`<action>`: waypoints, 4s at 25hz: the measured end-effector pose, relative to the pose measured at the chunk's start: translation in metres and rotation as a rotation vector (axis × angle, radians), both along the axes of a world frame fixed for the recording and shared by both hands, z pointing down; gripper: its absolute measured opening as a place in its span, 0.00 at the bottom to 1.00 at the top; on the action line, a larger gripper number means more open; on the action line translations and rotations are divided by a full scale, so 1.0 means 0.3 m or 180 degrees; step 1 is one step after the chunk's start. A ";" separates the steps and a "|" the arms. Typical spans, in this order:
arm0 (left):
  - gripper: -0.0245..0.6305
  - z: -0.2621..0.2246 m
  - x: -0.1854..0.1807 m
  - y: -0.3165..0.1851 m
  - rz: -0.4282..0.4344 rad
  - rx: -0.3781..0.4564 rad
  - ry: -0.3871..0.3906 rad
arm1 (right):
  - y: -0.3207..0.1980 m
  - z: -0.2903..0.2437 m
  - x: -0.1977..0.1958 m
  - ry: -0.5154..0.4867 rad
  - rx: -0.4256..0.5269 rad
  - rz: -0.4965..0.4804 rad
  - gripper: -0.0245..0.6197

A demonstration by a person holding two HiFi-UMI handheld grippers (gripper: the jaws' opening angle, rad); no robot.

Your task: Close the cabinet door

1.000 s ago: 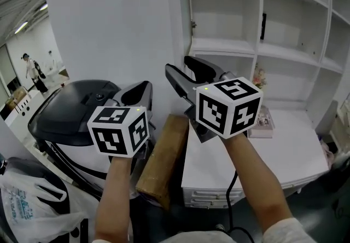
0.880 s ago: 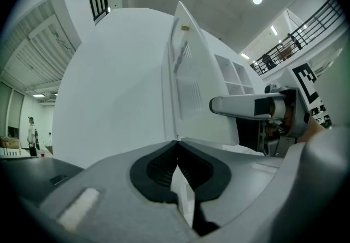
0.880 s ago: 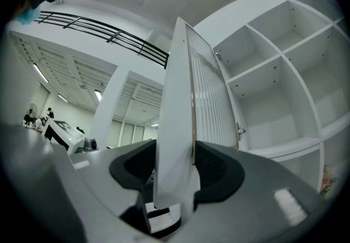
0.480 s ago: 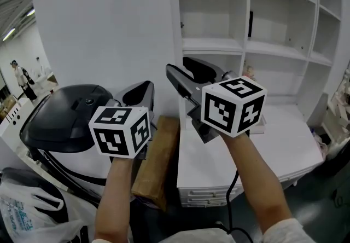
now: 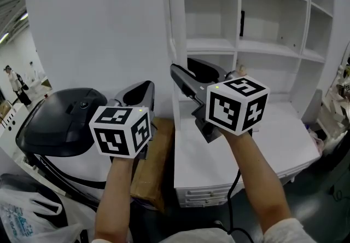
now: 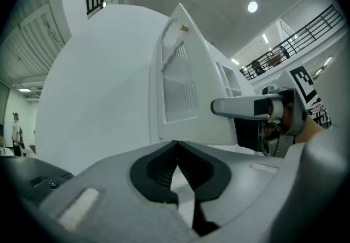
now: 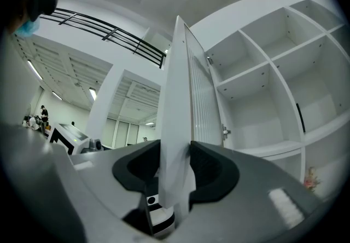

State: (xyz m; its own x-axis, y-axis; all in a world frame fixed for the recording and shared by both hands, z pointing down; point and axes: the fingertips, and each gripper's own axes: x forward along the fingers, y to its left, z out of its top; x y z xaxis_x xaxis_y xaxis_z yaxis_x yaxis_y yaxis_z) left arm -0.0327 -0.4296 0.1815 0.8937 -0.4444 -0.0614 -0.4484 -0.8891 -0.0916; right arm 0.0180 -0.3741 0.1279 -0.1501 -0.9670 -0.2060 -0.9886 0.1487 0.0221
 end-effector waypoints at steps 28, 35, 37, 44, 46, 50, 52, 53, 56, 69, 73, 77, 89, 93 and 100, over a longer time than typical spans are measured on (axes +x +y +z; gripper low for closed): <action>0.03 0.036 0.191 0.050 0.0358 0.0000 -0.0037 | 0.112 0.001 0.234 -0.0058 -0.0030 0.0348 0.20; 0.03 0.035 0.293 0.047 0.0410 0.0014 -0.0060 | 0.126 0.002 0.339 -0.0031 -0.0047 0.0400 0.17; 0.03 0.025 0.332 0.050 0.0431 0.0033 -0.0061 | 0.128 0.003 0.362 -0.0013 -0.0061 0.0375 0.17; 0.03 0.005 0.467 0.071 0.0529 0.0035 -0.0043 | 0.135 0.004 0.470 -0.0036 -0.0092 0.0307 0.16; 0.03 0.006 0.503 0.075 0.0551 0.0034 -0.0056 | 0.134 0.002 0.500 -0.0048 -0.0102 0.0280 0.16; 0.03 -0.003 0.572 0.067 0.0537 0.0027 -0.0076 | 0.129 -0.003 0.579 -0.0113 -0.0118 0.0262 0.16; 0.03 -0.008 0.605 0.063 0.0524 0.0021 -0.0081 | 0.127 -0.006 0.611 -0.0124 -0.0131 0.0231 0.16; 0.03 -0.008 0.617 0.061 0.0519 0.0022 -0.0081 | 0.126 -0.006 0.620 -0.0123 -0.0134 0.0207 0.16; 0.03 -0.011 0.648 0.057 0.0508 0.0034 -0.0073 | 0.118 -0.005 0.647 -0.0115 -0.0123 0.0137 0.16; 0.03 -0.022 0.704 0.044 0.0446 0.0137 -0.0042 | 0.080 0.010 0.730 -0.0107 -0.0071 0.0040 0.18; 0.03 -0.035 0.728 0.038 0.0430 0.0154 -0.0042 | 0.064 0.006 0.767 -0.0108 -0.0081 0.0059 0.19; 0.03 -0.042 0.754 0.041 0.0440 0.0155 -0.0028 | 0.053 0.010 0.795 -0.0114 -0.0106 0.0095 0.20; 0.03 -0.042 0.861 0.033 0.0454 0.0144 -0.0058 | 0.012 0.004 0.937 -0.0043 -0.0134 0.0435 0.25; 0.03 -0.040 0.894 0.027 0.0462 0.0141 -0.0058 | -0.009 0.005 0.975 -0.0057 -0.0124 0.0495 0.27; 0.03 -0.006 0.954 0.016 0.0486 0.0143 -0.0140 | -0.045 0.003 1.045 -0.0074 -0.0105 0.0588 0.33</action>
State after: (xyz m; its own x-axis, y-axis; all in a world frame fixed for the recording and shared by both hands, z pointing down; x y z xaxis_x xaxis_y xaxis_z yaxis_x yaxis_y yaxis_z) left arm 0.2536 -0.4248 0.1798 0.9530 -0.3007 -0.0374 -0.3029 -0.9413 -0.1493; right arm 0.3315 -0.3875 0.1287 0.0351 -0.9840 -0.1749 -0.9994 -0.0351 -0.0030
